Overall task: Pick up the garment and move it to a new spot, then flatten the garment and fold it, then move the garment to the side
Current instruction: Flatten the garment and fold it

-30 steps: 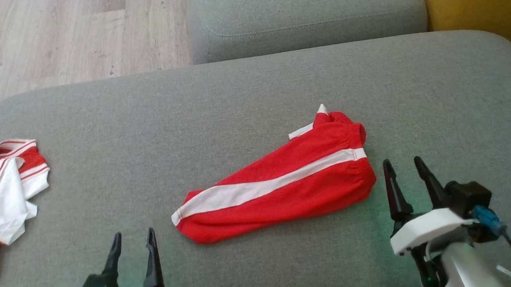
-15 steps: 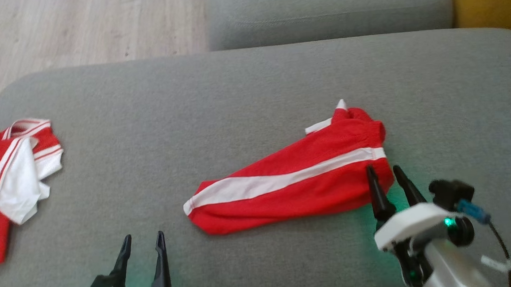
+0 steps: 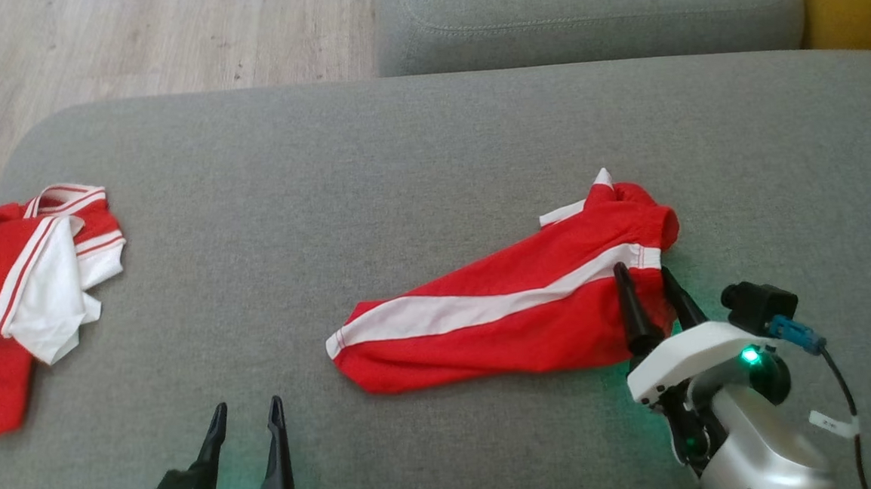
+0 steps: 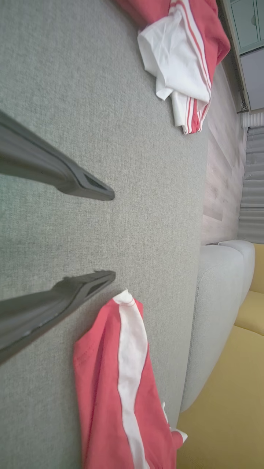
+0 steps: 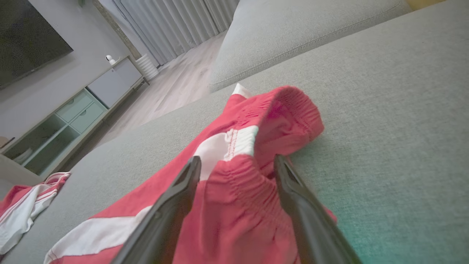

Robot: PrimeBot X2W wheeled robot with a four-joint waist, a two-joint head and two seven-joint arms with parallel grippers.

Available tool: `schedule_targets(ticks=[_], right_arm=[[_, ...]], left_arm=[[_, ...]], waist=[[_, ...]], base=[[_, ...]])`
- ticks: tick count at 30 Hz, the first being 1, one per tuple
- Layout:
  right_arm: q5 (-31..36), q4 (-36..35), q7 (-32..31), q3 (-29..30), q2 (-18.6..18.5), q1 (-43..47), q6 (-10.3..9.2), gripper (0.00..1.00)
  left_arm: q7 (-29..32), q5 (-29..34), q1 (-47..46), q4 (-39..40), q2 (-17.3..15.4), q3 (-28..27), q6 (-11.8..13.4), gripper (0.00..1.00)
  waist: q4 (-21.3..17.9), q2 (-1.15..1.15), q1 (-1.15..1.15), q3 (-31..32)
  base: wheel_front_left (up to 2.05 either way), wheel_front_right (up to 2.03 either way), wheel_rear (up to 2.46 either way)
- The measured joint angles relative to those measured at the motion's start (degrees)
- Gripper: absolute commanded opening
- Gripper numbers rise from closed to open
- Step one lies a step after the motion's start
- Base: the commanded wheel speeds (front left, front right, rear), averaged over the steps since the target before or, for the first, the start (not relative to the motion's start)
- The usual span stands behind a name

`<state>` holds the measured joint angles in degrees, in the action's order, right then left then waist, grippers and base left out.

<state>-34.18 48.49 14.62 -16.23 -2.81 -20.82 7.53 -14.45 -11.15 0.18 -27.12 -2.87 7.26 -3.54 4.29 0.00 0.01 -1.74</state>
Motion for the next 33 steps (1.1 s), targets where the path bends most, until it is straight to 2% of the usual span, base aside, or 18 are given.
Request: schedule_targets(ticks=[3,6,15,21,33], right_arm=[[-2.6,0.7,-0.2,-1.4,-0.1,-0.4,0.0,1.0],[-8.1,0.6,-2.8,-3.1,-0.6,-1.3,0.0,1.0],[-19.7,-1.9,-11.6,-8.3,-6.6,-4.4,0.0,1.0],[-23.6,-2.9,-16.9,-12.8,-8.8,-5.7,0.0,1.0],[-31.1,-8.0,-17.4,-17.2,-13.0,-5.0,0.0,1.0]], left_arm=[[0.0,-0.1,0.0,-0.1,0.0,0.3,0.0,1.0],[0.0,-0.2,0.0,-0.2,0.0,0.8,0.0,1.0],[0.0,-1.3,0.0,-0.4,0.0,2.2,0.0,1.0],[0.0,-1.6,0.0,-0.7,0.0,2.4,0.0,1.0],[0.0,-2.5,0.0,-0.8,0.0,2.4,0.0,1.0]], waist=[[-0.2,0.0,0.0,0.3],[-0.4,0.0,0.0,0.8],[0.3,0.0,-0.01,0.8],[1.0,0.0,-0.01,0.2],[1.1,0.0,-0.01,-0.2]], base=[[0.0,0.0,0.0],[0.0,0.0,0.0],[0.0,0.0,0.0],[0.0,0.0,0.0],[0.0,0.0,0.0]])
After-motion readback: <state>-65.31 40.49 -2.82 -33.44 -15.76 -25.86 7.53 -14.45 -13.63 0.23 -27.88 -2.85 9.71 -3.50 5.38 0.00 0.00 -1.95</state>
